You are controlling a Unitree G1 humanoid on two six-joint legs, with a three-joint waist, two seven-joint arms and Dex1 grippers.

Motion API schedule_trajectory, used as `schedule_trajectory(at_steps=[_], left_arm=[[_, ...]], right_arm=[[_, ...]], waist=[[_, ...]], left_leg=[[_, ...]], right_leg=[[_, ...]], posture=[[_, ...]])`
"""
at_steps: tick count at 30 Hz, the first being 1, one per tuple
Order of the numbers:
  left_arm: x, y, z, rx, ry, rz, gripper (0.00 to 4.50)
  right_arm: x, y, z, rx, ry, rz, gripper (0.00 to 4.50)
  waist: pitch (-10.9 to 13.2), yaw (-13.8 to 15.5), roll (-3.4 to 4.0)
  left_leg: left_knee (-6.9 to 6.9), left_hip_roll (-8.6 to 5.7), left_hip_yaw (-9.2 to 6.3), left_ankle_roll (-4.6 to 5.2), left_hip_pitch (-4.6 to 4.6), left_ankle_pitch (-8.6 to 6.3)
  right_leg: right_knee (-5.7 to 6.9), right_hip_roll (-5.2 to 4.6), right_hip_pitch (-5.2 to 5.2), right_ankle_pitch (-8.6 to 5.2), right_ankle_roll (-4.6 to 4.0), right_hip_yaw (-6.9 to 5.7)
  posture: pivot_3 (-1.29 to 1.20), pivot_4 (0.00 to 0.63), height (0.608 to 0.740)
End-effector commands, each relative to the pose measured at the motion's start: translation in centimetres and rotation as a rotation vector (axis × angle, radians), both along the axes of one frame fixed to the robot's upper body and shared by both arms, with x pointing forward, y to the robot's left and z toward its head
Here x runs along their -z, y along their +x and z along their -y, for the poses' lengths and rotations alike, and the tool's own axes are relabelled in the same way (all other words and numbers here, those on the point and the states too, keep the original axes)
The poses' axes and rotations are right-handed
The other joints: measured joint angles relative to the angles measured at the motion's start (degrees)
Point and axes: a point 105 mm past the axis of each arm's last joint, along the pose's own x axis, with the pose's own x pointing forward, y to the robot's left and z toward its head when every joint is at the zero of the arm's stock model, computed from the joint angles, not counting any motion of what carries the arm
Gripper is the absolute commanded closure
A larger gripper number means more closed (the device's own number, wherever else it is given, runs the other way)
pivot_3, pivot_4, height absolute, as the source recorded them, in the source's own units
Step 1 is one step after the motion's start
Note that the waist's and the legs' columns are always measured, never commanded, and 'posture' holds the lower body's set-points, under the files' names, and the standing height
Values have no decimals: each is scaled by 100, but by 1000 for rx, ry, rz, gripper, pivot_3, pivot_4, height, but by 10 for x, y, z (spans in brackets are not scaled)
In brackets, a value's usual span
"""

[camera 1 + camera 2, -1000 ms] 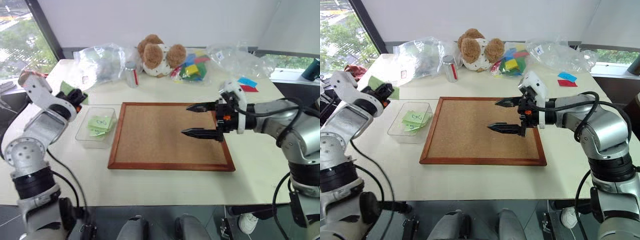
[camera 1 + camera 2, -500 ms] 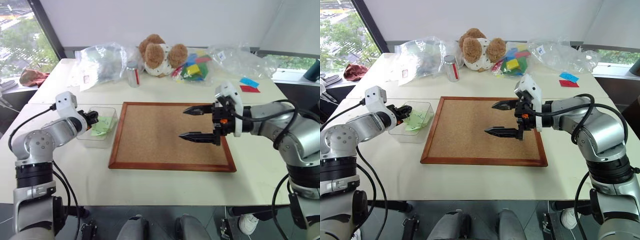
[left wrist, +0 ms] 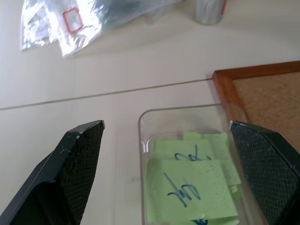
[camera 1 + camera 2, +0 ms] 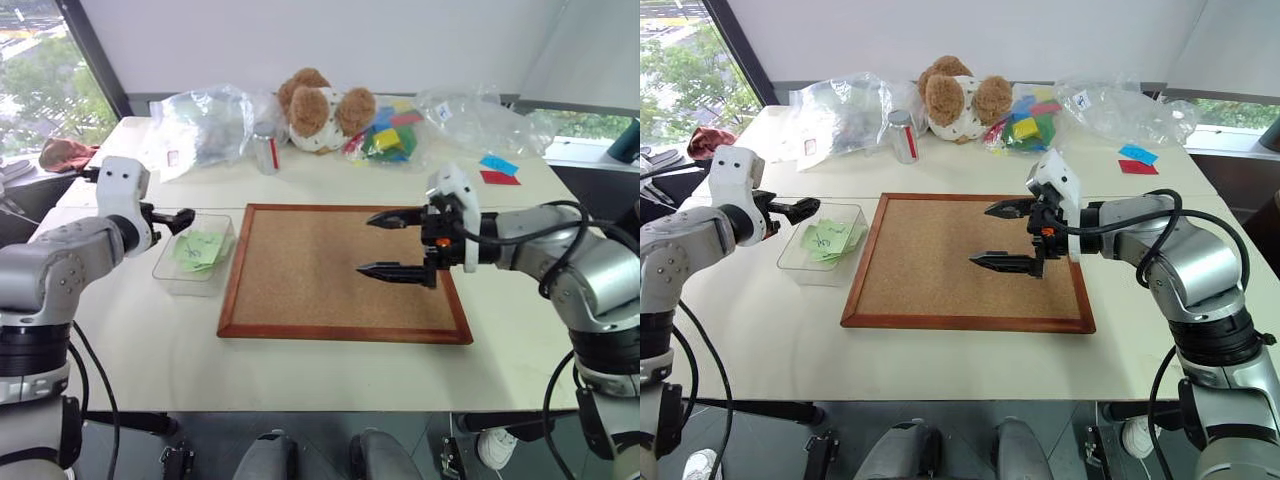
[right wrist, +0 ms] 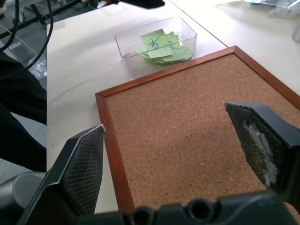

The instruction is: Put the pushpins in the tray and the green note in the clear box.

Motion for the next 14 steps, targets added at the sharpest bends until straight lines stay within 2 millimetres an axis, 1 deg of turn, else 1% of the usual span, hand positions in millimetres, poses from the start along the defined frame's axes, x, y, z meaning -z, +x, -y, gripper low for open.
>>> schedule_trajectory(at_steps=[1,5,7,8,9,11,13,14], left_arm=[[-34,-15,30,222,-63,102,90],[-34,-36,61,464,-81,92,90],[-31,-44,69,543,-74,82,90],[-29,-52,76,616,-51,91,90],[-24,-61,82,689,-41,82,90],[-2,-78,87,815,41,28,90],[16,-88,87,884,86,-15,90],[19,-89,86,900,87,-19,90]], right_arm=[[-10,0,2,-6,6,43,0],[-3,0,17,48,-22,18,0],[-1,0,22,65,-29,12,0],[1,-1,26,83,-37,7,0],[3,-1,29,98,-42,3,0],[8,-4,36,131,-50,-9,0],[12,-5,41,159,-59,-14,0],[13,-6,43,172,-61,-15,0]], waist=[[0,0,0],[0,4,0],[0,-2,0],[1,-10,1],[1,-28,1],[1,-57,3],[3,-91,6],[3,-91,6]], left_leg=[[0,0,0,0,0,0],[0,0,0,2,-2,-1],[0,0,1,3,-2,-2],[0,0,1,3,-2,-2],[-1,0,1,3,-1,-2],[-2,1,1,3,0,-2],[-8,2,2,3,1,-2],[-9,2,2,3,1,-2]], right_leg=[[0,0,-1,0,0,0],[-1,-2,-1,0,0,-1],[-3,-2,-1,0,0,0],[-3,-2,-1,0,0,0],[-2,-2,-1,0,-1,0],[-2,-2,-1,-1,-1,1],[-5,-2,0,-2,-3,1],[-5,-3,0,-2,-3,1]], posture=[[0,150,740],[0,150,740],[0,150,740],[0,150,740],[0,150,740],[0,150,740],[0,150,740],[0,150,740]])
